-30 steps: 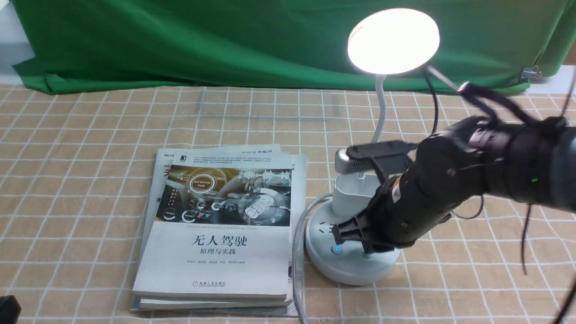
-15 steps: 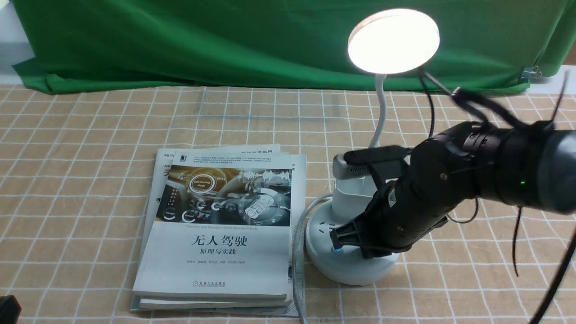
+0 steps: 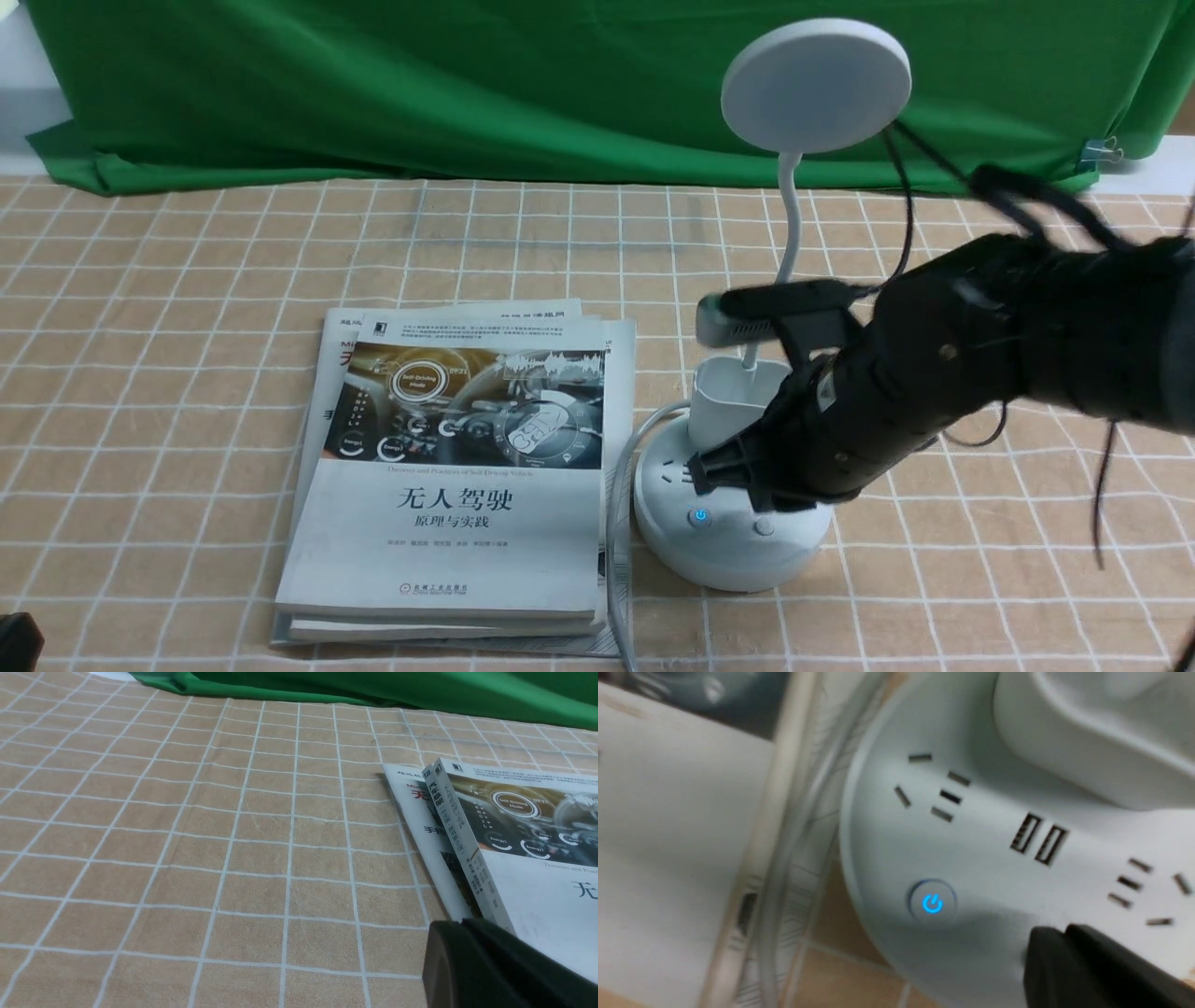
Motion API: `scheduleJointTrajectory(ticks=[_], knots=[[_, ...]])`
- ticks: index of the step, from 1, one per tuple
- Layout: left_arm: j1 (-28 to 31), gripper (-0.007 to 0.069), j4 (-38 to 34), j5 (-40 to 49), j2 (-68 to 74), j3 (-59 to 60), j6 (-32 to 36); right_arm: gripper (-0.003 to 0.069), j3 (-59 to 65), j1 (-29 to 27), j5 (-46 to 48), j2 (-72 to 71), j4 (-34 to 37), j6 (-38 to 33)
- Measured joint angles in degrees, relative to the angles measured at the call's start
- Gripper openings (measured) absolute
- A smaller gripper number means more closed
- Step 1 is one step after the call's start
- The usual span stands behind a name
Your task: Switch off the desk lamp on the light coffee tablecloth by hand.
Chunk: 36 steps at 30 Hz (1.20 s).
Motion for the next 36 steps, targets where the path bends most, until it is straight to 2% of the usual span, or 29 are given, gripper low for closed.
scheduleJointTrajectory(ticks=[12, 19, 26, 33, 36], knots=[[0.0, 0.0005, 0.0, 0.0, 0.0, 0.0, -0.1, 0.0047, 4.4, 0.0, 1.6, -10.1, 0.0, -1.4], [0.0, 0.0005, 0.0, 0.0, 0.0, 0.0, -0.1, 0.0048, 16.4, 0.0, 2.9, -27.4, 0.0, -3.2], [0.0, 0.0005, 0.0, 0.0, 0.0, 0.0, -0.1, 0.0070, 19.6, 0.0, 6.7, -37.3, 0.0, -3.0], [0.0, 0.0005, 0.0, 0.0, 0.0, 0.0, 0.0, 0.0083, 19.6, 0.0, 0.1, -42.9, -1.1, -3.0], [0.0, 0.0005, 0.0, 0.0, 0.0, 0.0, 0.0, 0.0085, 20.0, -0.1, -6.6, -45.5, -1.7, -3.9]])
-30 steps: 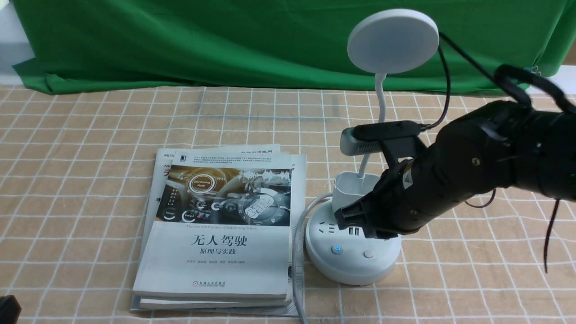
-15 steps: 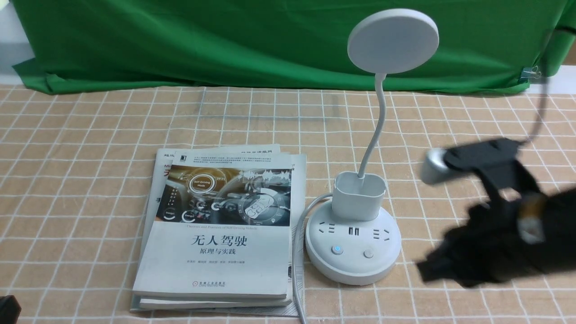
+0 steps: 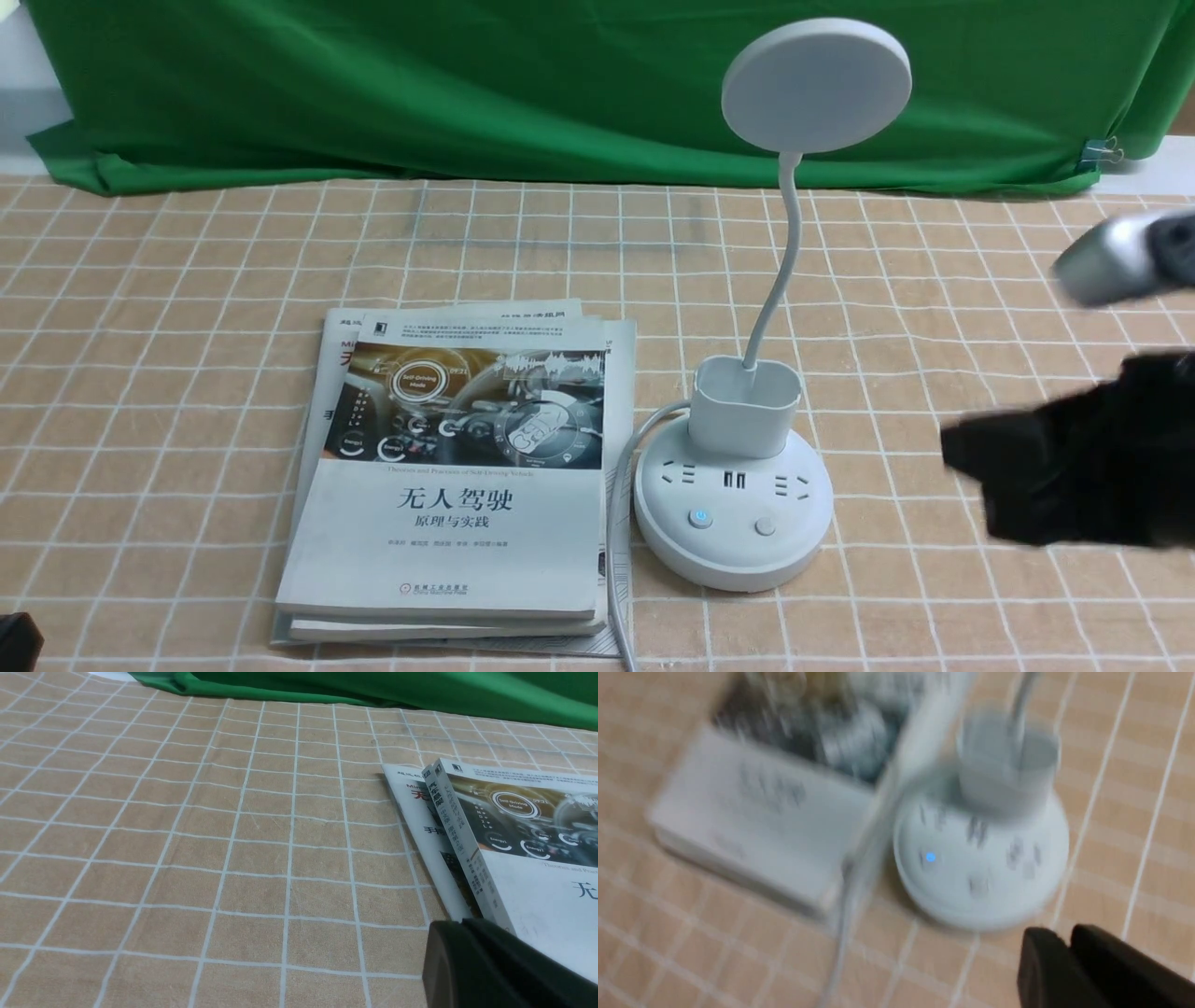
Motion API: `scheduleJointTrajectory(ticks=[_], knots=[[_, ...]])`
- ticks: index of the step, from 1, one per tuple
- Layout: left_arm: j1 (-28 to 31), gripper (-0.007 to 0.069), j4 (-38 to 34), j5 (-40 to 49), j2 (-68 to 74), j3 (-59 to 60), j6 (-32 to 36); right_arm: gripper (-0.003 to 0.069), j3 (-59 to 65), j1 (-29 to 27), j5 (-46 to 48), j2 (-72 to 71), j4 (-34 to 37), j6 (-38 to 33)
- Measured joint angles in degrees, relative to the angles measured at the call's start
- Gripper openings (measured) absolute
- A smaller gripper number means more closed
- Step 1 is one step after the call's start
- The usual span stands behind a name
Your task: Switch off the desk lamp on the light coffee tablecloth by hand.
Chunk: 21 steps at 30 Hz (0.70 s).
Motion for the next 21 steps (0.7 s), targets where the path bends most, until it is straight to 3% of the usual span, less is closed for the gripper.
scheduleJointTrajectory(ticks=[4, 7, 16, 21], knots=[[0.0, 0.0005, 0.3, 0.0, 0.0, 0.0, 0.0, 0.0054, 3.9, -3.4, -3.9, -4.3, -0.4, -7.0], [0.0, 0.0005, 0.5, 0.0, 0.0, 0.0, 0.0, 0.0027, 11.4, -9.4, -7.4, -10.1, -0.4, -10.4], [0.0, 0.0005, 0.6, 0.0, 0.0, 0.0, 0.0, 0.0022, 35.4, -26.9, -21.5, -34.7, -0.5, -12.2], [0.0, 0.0005, 0.6, 0.0, 0.0, 0.0, 0.0, 0.0022, 42.6, -31.1, -22.2, -45.8, -0.5, -12.2]])
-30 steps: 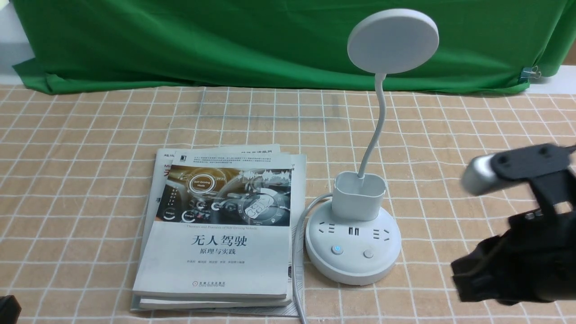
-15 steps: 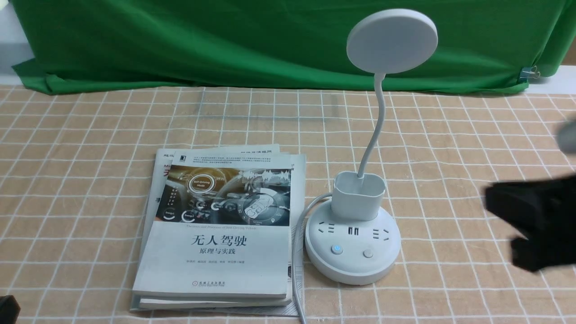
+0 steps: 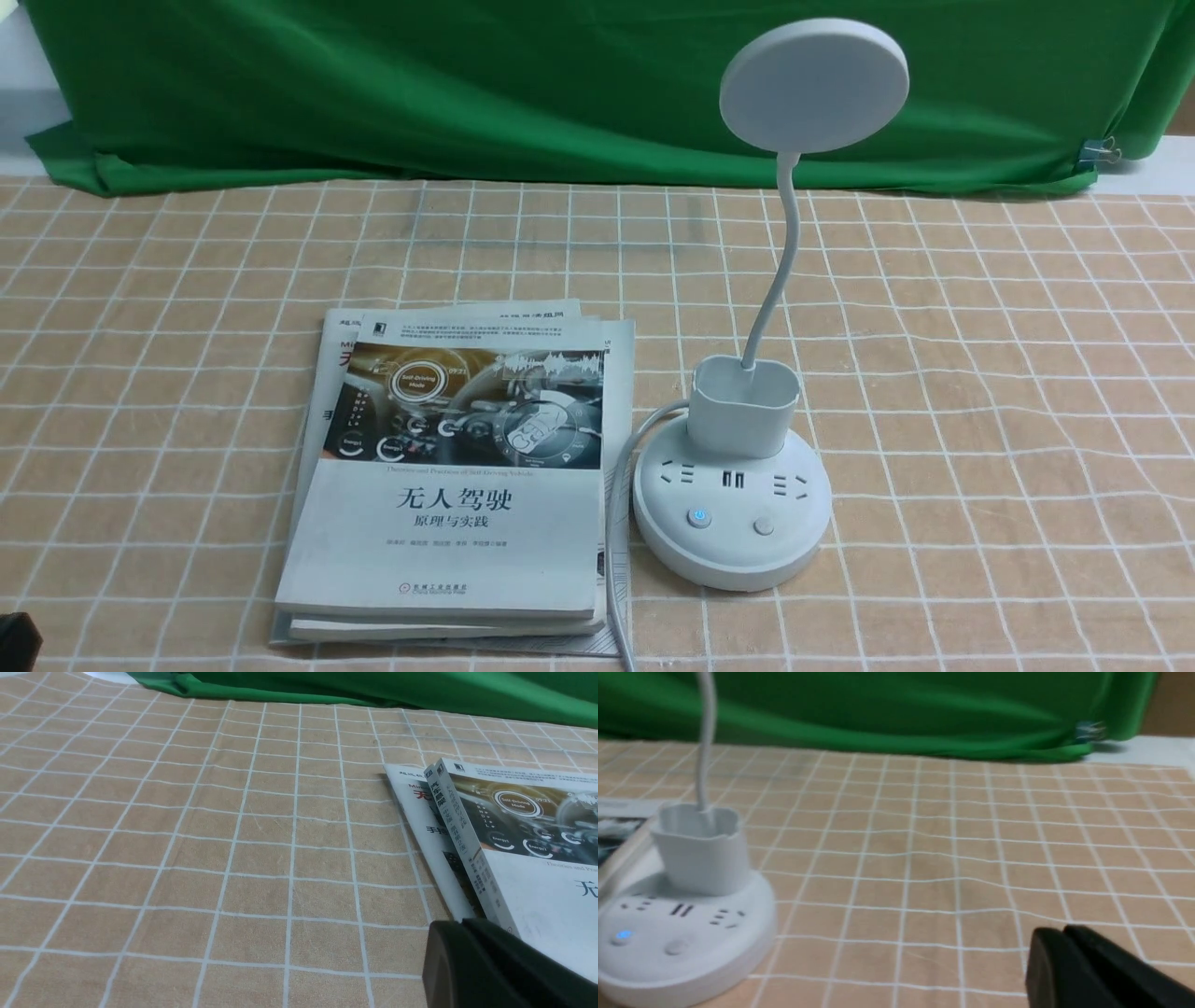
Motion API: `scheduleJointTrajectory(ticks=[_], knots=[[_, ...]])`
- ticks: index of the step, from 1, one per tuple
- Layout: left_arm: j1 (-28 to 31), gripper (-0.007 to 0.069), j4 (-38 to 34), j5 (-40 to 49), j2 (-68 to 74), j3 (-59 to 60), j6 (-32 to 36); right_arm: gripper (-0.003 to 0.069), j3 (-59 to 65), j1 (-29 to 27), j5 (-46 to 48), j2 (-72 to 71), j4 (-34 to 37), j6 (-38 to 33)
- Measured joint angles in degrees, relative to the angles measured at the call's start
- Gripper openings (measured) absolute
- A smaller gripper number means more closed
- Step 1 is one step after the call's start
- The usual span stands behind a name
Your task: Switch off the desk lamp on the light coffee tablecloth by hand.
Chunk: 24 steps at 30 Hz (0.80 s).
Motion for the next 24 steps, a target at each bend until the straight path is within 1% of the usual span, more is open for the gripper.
scheduleJointTrajectory(ticks=[5, 11, 16, 24], knots=[[0.0, 0.0005, 0.0, 0.0, 0.0, 0.0, 0.0, 0.0022, 2.2, -0.3, 0.2, -5.7, 0.0, -0.2], [0.0, 0.0005, 0.0, 0.0, 0.0, 0.0, 0.0, 0.0022, 2.2, -0.3, 0.1, -6.0, 0.0, -0.2], [0.0, 0.0005, 0.0, 0.0, 0.0, 0.0, 0.0, 0.0022, 2.2, -0.3, -0.4, -6.0, 0.0, -2.1], [0.0, 0.0005, 0.0, 0.0, 0.0, 0.0, 0.0, 0.0022, 2.2, -0.3, 2.1, -6.1, 0.0, -3.0]])
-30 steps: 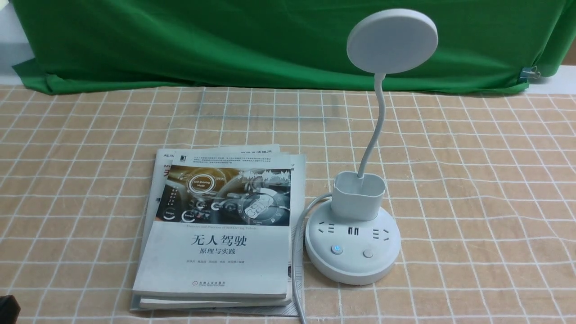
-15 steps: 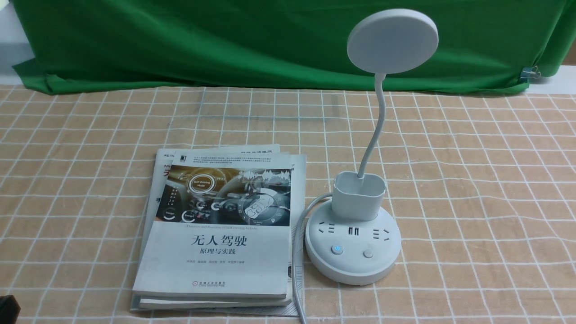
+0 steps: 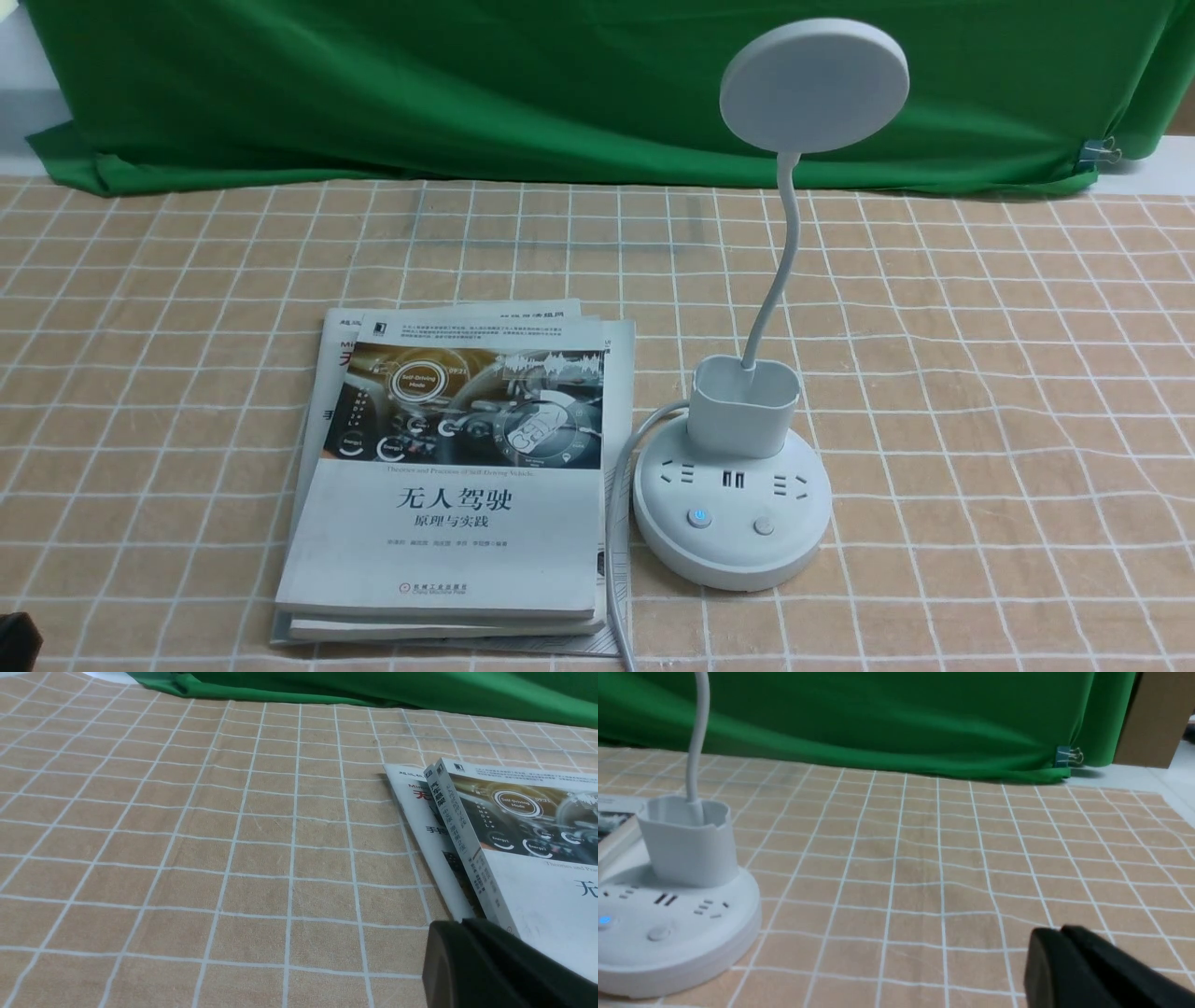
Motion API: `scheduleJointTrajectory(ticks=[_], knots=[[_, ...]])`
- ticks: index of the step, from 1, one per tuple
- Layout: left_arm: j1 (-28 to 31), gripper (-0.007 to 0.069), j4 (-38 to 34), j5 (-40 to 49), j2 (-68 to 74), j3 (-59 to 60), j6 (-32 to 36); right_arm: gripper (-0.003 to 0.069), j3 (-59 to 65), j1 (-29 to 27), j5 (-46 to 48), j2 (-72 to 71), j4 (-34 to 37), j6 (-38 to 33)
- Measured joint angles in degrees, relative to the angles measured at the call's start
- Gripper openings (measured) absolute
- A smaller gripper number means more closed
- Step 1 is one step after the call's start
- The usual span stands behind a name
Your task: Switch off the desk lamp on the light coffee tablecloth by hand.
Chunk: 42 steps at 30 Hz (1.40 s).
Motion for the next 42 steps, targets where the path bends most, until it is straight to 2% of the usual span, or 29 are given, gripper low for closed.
scheduleJointTrajectory(ticks=[42], knots=[[0.0, 0.0005, 0.0, 0.0, 0.0, 0.0, 0.0, 0.0099, 0.0, 0.0, 0.2, 0.0, 0.0, 1.1]])
